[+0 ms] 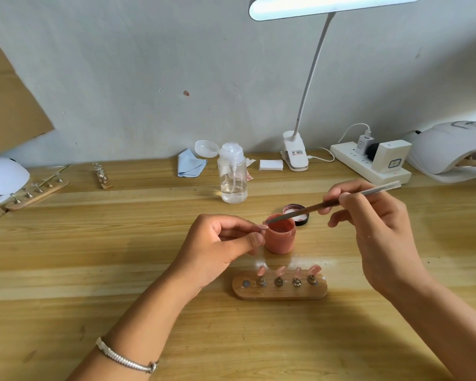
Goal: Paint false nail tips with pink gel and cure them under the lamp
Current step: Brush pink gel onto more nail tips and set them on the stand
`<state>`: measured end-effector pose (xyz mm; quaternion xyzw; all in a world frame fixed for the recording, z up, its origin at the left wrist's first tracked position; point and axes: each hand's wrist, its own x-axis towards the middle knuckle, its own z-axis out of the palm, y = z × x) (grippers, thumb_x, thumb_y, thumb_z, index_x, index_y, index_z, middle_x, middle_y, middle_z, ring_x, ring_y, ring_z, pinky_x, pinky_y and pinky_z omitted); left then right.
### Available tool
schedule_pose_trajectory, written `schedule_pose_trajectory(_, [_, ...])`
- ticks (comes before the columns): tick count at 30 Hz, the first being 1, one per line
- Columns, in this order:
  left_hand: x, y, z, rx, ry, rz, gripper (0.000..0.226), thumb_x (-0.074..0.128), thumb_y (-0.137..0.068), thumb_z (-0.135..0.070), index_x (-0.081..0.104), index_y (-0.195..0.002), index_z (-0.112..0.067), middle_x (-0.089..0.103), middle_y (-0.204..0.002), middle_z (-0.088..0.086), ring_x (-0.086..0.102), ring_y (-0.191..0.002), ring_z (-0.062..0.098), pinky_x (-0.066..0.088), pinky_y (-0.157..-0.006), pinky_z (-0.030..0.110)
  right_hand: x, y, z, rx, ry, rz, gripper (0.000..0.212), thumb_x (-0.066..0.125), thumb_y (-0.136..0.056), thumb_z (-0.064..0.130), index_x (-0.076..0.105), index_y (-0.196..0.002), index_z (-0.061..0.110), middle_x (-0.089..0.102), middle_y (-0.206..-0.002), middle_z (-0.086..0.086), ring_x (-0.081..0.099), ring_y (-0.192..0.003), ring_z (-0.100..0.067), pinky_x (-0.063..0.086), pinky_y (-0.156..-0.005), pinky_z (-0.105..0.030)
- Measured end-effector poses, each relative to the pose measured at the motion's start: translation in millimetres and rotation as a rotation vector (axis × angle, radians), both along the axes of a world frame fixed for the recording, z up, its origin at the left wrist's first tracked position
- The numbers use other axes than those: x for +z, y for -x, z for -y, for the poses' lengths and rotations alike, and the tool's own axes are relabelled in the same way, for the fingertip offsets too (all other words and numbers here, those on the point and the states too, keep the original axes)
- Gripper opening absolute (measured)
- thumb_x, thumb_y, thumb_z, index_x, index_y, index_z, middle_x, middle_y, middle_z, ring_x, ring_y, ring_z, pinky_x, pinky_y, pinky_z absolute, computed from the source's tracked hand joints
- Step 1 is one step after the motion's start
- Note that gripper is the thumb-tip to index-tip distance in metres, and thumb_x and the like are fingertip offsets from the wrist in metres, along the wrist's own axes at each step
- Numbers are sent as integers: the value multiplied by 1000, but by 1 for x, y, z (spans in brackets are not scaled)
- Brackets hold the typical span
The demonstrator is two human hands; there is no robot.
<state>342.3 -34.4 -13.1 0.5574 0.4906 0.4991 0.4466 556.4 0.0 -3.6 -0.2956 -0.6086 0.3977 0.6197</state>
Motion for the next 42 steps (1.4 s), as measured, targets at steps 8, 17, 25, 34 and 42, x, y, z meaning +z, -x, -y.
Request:
schedule_pose_trajectory(8, [-1,1,0,-7,-1,-12,12,80,-66,-23,80,-78,-24,78,-78,4,70,-65,7,45,-52,8,0,-1,-2,-66,27,-15,18,55,-72,34,73,-68,31,69,-71,6,64,-67,-6,48,-60,-18])
schedule_pose_trajectory(17, [-2,1,-1,-1,-3,-14,11,79,-76,-5,78,-80,-15,76,-72,2,67,-61,3,44,-51,7,-2,1,0,26,-5,14,20,56,-79,31,75,-76,30,70,-77,5,65,-72,-9,49,-62,-21])
schedule_pose_trajectory(25, [-3,2,-2,7,-32,-8,12,78,-76,-3,78,-82,-13,77,-73,1,68,-63,2,45,-52,7,0,-2,-2,-95,24,-30,19,55,-72,33,73,-67,33,69,-70,7,63,-66,-7,48,-60,-18])
schedule_pose_trajectory(34, [-5,2,-3,6,-27,-16,11,79,-75,-6,77,-86,-7,77,-75,7,68,-63,3,44,-52,7,-1,2,1,-12,7,19,19,56,-77,29,73,-71,24,69,-76,4,65,-70,-9,48,-62,-22])
schedule_pose_trajectory(42, [-3,1,-2,-2,-49,-8,11,79,-73,-7,78,-82,-13,78,-78,4,68,-65,3,45,-54,7,1,-1,0,-38,12,-28,19,55,-74,32,74,-70,31,70,-72,5,64,-68,-8,48,-60,-20])
